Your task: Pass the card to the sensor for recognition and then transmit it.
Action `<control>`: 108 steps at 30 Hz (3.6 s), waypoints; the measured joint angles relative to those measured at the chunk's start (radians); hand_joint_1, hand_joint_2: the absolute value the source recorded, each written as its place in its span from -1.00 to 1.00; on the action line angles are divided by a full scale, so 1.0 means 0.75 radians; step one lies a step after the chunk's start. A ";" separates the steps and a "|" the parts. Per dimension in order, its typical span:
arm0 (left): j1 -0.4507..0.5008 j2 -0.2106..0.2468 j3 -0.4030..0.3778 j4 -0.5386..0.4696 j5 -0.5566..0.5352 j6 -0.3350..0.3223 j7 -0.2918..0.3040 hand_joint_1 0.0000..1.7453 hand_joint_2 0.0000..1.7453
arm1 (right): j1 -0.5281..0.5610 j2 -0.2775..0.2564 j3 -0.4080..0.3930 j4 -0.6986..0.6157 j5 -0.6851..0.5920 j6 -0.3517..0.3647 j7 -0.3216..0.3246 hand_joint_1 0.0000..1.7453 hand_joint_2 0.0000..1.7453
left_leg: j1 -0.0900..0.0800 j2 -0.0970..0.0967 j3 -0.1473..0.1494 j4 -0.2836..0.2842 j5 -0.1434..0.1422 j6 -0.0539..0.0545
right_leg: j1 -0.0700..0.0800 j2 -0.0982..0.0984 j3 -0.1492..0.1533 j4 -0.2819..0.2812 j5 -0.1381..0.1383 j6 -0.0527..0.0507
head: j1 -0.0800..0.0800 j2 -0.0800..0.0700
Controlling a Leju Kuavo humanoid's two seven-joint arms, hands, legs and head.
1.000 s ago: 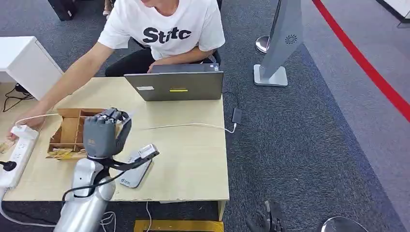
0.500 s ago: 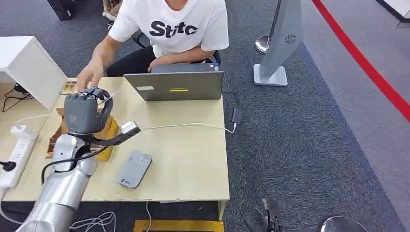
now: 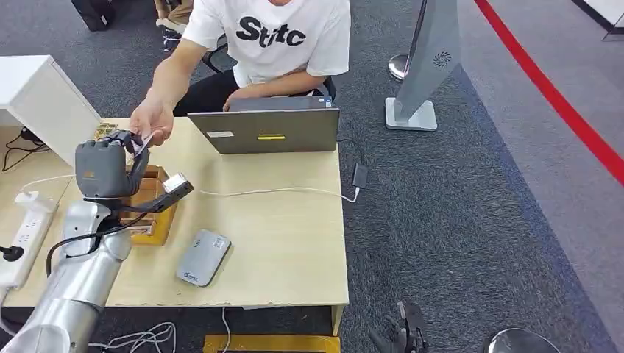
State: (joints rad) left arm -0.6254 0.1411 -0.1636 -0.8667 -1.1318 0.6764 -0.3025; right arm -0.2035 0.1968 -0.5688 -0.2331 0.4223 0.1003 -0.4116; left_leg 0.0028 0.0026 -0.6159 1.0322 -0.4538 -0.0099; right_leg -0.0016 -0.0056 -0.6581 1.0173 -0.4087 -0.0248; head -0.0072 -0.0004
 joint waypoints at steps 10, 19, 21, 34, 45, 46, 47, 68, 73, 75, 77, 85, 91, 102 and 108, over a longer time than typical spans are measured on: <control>0.139 -0.008 0.021 -0.122 0.003 0.020 -0.089 -1.00 1.00 | 0.004 0.001 0.000 0.000 -0.040 0.003 -0.024 -1.00 1.00 | -0.001 0.001 0.000 0.000 -0.004 0.002 | -0.001 0.000 0.000 -0.001 -0.002 0.001 | 0.000 0.000; 0.499 -0.034 -0.008 -0.411 -0.060 -0.002 -0.123 -1.00 1.00 | 0.029 -0.002 -0.006 0.000 -0.076 0.000 -0.059 -1.00 1.00 | -0.001 0.001 0.001 0.000 -0.007 0.002 | -0.001 0.002 0.000 -0.001 -0.005 0.004 | 0.000 0.000; 0.556 -0.036 -0.028 -0.438 -0.074 0.000 -0.120 -1.00 1.00 | 0.032 -0.003 -0.007 0.000 -0.079 -0.001 -0.062 -1.00 1.00 | -0.001 0.001 0.000 0.000 -0.007 0.002 | -0.001 0.002 0.000 -0.001 -0.005 0.004 | 0.001 0.000; 0.639 0.030 -0.059 -0.419 -0.218 0.015 -0.011 -1.00 1.00 | 0.040 -0.013 -0.031 0.000 -0.086 -0.001 -0.069 -1.00 1.00 | 0.000 0.001 0.001 0.000 -0.006 0.002 | 0.000 0.002 0.000 -0.001 -0.004 0.003 | 0.000 0.000; 0.634 0.089 -0.051 -0.360 -0.253 0.012 0.021 -1.00 1.00 | 0.039 -0.013 -0.031 0.000 -0.085 0.000 -0.069 -1.00 1.00 | 0.000 0.001 0.000 0.000 -0.006 0.002 | -0.001 0.002 0.000 -0.001 -0.004 0.004 | 0.001 0.000; 0.633 0.098 -0.047 -0.353 -0.258 0.011 0.034 -1.00 1.00 | 0.039 -0.013 -0.031 0.000 -0.085 0.003 -0.069 -1.00 1.00 | 0.000 0.001 0.000 0.000 -0.006 0.002 | -0.001 0.002 0.000 -0.001 -0.004 0.004 | 0.000 0.000; 0.630 0.108 -0.040 -0.345 -0.254 0.012 0.041 -1.00 1.00 | 0.040 -0.013 -0.031 0.000 -0.085 0.004 -0.069 -1.00 1.00 | 0.000 0.001 0.000 0.000 -0.006 0.002 | -0.001 0.002 0.000 -0.001 -0.004 0.004 | 0.000 0.000; 0.545 0.201 0.168 -0.084 -0.140 0.008 -0.002 -1.00 1.00 | 0.041 -0.013 -0.033 0.000 -0.085 0.023 -0.075 -1.00 1.00 | 0.000 0.001 0.000 0.000 -0.006 0.001 | 0.000 0.002 0.000 -0.001 -0.004 0.003 | 0.000 0.000; 0.538 0.201 0.177 -0.058 -0.138 0.008 -0.002 -1.00 1.00 | 0.041 -0.013 -0.033 0.000 -0.084 0.024 -0.075 -1.00 1.00 | 0.000 0.001 0.000 -0.001 -0.006 0.001 | 0.000 0.002 0.000 -0.001 -0.005 0.003 | 0.000 0.000; 0.530 0.202 0.182 -0.041 -0.136 0.011 -0.002 -1.00 1.00 | 0.041 -0.013 -0.033 0.000 -0.084 0.025 -0.073 -1.00 1.00 | 0.000 0.001 0.000 -0.001 -0.006 0.001 | 0.000 0.002 0.000 -0.001 -0.005 0.003 | 0.000 0.000; 0.518 0.202 0.190 -0.013 -0.136 0.016 -0.004 -1.00 1.00 | 0.041 -0.013 -0.033 0.000 -0.082 0.025 -0.070 -1.00 1.00 | 0.000 0.001 0.000 -0.001 -0.006 0.001 | 0.000 0.002 0.000 0.000 -0.004 0.003 | 0.000 0.000; 0.466 0.202 0.210 0.061 -0.145 0.016 -0.012 -1.00 1.00 | 0.040 -0.013 -0.033 0.000 -0.074 0.025 -0.065 -1.00 1.00 | 0.000 0.001 0.000 -0.001 -0.005 0.001 | 0.000 0.002 0.000 0.000 -0.004 0.003 | 0.000 0.000; 0.438 0.195 0.232 0.084 -0.187 0.016 -0.046 -0.34 1.00 | 0.038 -0.013 -0.033 0.000 -0.070 0.025 -0.056 -1.00 1.00 | 0.000 0.001 0.000 0.000 -0.005 0.001 | 0.000 0.002 0.000 0.000 -0.004 0.003 | 0.000 0.000; 0.425 0.171 0.288 0.097 -0.229 0.017 -0.084 1.00 1.00 | 0.034 -0.013 -0.031 0.000 -0.067 0.027 -0.055 -1.00 1.00 | 0.000 0.001 0.000 0.000 -0.005 0.001 | 0.000 0.002 0.000 0.000 -0.004 0.003 | 0.001 0.000; 0.419 0.161 0.300 0.103 -0.238 0.018 -0.097 1.00 1.00 | 0.032 -0.012 -0.031 0.000 -0.066 0.027 -0.053 -1.00 1.00 | 0.000 0.001 0.000 0.000 -0.005 0.001 | 0.000 0.002 0.000 0.000 -0.004 0.003 | 0.000 0.000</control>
State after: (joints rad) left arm -0.3114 0.2621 0.0610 -0.7893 -1.3100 0.6897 -0.3750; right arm -0.1792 0.1881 -0.5917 -0.2331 0.3727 0.1209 -0.4513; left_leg 0.0028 0.0032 -0.6156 1.0318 -0.4575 -0.0093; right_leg -0.0017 -0.0044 -0.6582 1.0169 -0.4118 -0.0225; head -0.0072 -0.0004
